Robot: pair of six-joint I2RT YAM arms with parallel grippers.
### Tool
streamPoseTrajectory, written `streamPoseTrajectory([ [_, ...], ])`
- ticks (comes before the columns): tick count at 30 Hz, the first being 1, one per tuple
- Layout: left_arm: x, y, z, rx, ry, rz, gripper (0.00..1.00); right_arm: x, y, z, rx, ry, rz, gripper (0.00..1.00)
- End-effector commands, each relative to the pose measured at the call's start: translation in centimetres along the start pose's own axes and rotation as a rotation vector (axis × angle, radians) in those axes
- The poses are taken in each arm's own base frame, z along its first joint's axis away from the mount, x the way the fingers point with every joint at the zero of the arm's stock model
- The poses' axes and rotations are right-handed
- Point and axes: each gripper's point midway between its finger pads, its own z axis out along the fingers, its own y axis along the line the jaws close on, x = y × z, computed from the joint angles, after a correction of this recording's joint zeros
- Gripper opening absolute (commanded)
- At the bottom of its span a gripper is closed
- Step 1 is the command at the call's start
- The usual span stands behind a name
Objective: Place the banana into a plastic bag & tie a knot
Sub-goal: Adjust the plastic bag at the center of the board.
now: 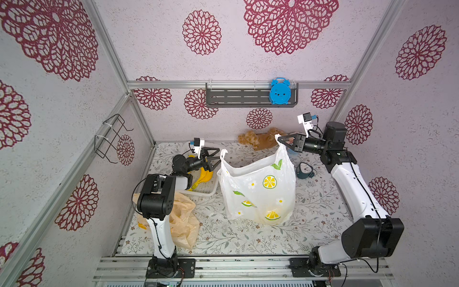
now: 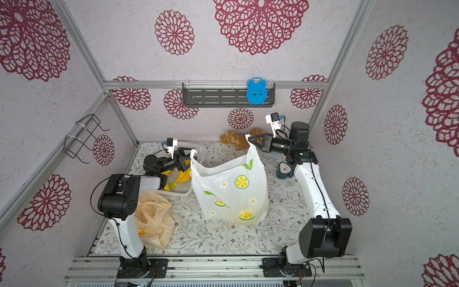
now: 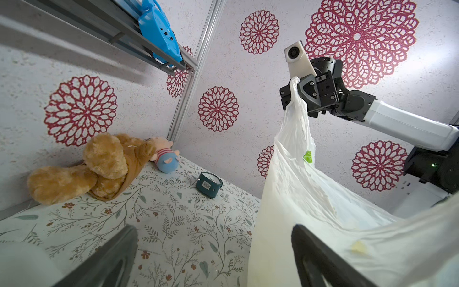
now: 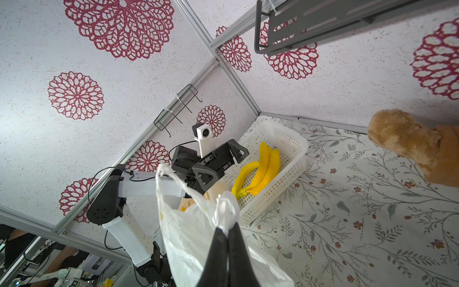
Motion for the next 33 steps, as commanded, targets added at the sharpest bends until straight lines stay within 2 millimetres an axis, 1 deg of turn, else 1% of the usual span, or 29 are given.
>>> streamPoseTrajectory([
  [1, -2.5, -3.0, -0.4, 0.054, -0.013, 0.06, 0.97, -1.2, 1.2, -0.1, -0.02, -0.025, -0.059, 0.0],
  [5, -2.7, -4.0, -1.1, 0.033, -0.027, 0.059, 0.97, -1.1, 0.8, 0.0, -0.01, -0.021, -0.055, 0.0],
  [8, -3.1, -4.4, -1.8, -0.007, -0.037, 0.031, 0.97, -1.2, 0.0, 0.0, 0.03, -0.024, -0.049, 0.0],
  [10, -3.5, -4.4, -2.2, -0.072, -0.042, 0.017, 0.97, -1.3, -0.6, 0.1, 0.056, -0.028, -0.039, 0.0],
  [12, -3.2, -3.9, -2.5, -0.167, -0.02, -0.006, 0.97, -1.5, -1.6, 0.2, 0.099, -0.034, -0.032, 0.0],
  [15, -2.4, -4.7, -2.5, -0.295, 0.041, 0.022, 0.97, -1.7, -3.1, 0.3, 0.157, -0.043, -0.01, 0.0],
  [16, -2.3, -5.2, -2.6, -0.329, 0.059, 0.035, 0.97, -1.7, -3.5, 0.4, 0.17, -0.046, -0.003, 0.0],
  [18, -2.6, -6.5, -3.1, -0.384, 0.05, 0.052, 0.97, -1.7, -4.3, 0.5, 0.189, -0.049, 0.011, 0.0],
  [21, -3.1, -8.5, -4.3, -0.442, 0.018, 0.065, 0.97, -1.6, -5.3, 0.8, 0.204, -0.057, 0.033, 0.0],
  [23, -2.7, -10.0, -4.6, -0.473, 0.023, 0.081, 0.97, -1.5, -5.5, 1.0, 0.194, -0.063, 0.046, 0.0],
  [28, -1.8, -13.5, -4.5, -0.454, 0.033, 0.097, 0.97, -1.5, -5.5, 1.1, 0.175, -0.075, 0.058, 0.0],
  [30, -1.6, -14.2, -4.3, -0.467, 0.037, 0.089, 0.97, -1.4, -5.4, 1.1, 0.171, -0.077, 0.059, 0.0],
  [33, -1.1, -14.7, -3.4, -0.496, 0.064, 0.059, 0.97, -1.3, -5.3, 1.0, 0.166, -0.079, 0.062, 0.0],
])
